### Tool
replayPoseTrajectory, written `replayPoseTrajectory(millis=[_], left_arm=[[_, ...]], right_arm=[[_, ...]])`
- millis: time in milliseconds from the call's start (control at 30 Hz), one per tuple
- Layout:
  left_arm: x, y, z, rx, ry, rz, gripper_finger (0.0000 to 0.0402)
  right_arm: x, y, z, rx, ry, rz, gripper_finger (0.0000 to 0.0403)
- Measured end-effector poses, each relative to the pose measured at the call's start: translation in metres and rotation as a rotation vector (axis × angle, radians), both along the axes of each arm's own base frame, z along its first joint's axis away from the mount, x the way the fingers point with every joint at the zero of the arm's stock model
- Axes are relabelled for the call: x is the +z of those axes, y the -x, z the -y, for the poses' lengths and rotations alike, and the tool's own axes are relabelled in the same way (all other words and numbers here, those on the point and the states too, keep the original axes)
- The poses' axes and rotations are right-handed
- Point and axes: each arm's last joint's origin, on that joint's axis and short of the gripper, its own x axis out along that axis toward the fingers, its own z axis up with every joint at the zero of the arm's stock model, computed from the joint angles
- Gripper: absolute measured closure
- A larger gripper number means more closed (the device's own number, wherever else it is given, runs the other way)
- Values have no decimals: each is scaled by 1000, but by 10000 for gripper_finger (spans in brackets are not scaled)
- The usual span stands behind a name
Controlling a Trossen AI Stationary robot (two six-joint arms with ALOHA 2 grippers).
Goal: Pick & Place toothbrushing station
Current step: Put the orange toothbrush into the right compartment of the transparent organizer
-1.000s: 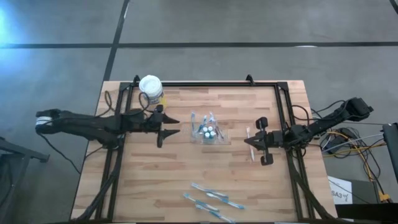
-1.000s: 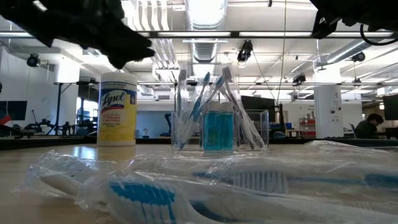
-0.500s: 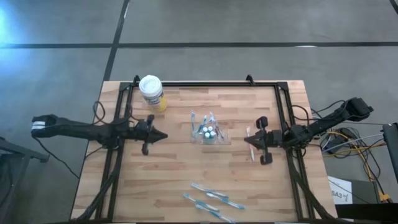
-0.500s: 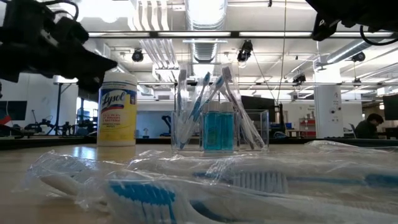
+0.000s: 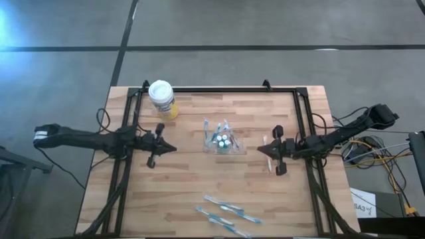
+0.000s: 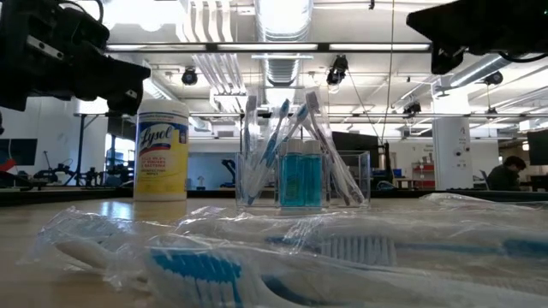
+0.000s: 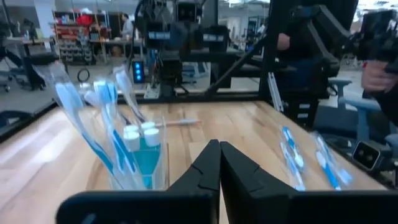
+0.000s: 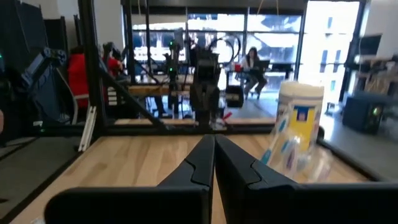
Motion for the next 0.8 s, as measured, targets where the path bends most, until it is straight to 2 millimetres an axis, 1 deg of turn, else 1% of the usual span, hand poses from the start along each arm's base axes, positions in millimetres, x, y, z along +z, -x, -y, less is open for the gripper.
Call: replayPoseTrajectory(millis=[100,167,300,433,533,667,767,800], left_arm=[[3,3,0,-8,-1,22,398],[2,5,1,-25,-5,-12,397],[10,9,1,-25,-51,-37,399],[18,17,1,-12,-106,49,399],[21,23,1,-8,-116,92,399],[22,32,1,7,-116,114,400],[12,35,1,21,-104,95,400],[12,37,1,23,-98,108,400]], right_arm=[[-3,0,0,3,-25,-26,394],[-4,0,0,4,-26,-36,394],[-4,0,0,4,-26,-35,394],[-5,0,0,6,-37,-38,394],[-6,0,0,7,-48,-39,394],[-6,0,0,7,-50,-40,394],[-6,0,0,7,-50,-40,394],[-6,0,0,7,-50,-39,394]])
